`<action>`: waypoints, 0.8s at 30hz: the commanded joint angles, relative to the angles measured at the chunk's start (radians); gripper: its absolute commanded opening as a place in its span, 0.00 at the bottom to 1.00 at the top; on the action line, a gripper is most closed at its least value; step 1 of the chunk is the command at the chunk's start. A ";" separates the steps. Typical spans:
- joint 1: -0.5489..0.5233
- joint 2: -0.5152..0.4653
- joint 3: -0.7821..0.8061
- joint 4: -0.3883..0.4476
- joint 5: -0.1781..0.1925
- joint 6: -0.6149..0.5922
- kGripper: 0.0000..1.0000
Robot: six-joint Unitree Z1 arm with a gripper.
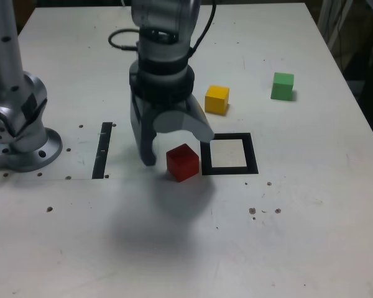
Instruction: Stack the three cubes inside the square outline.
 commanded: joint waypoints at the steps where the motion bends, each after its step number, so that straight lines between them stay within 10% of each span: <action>1: 0.001 0.028 0.029 -0.059 -0.011 0.003 0.93; 12: 0.001 0.105 0.003 -0.095 -0.031 0.019 0.85; 24: 0.001 0.124 -0.034 -0.062 0.010 0.014 0.37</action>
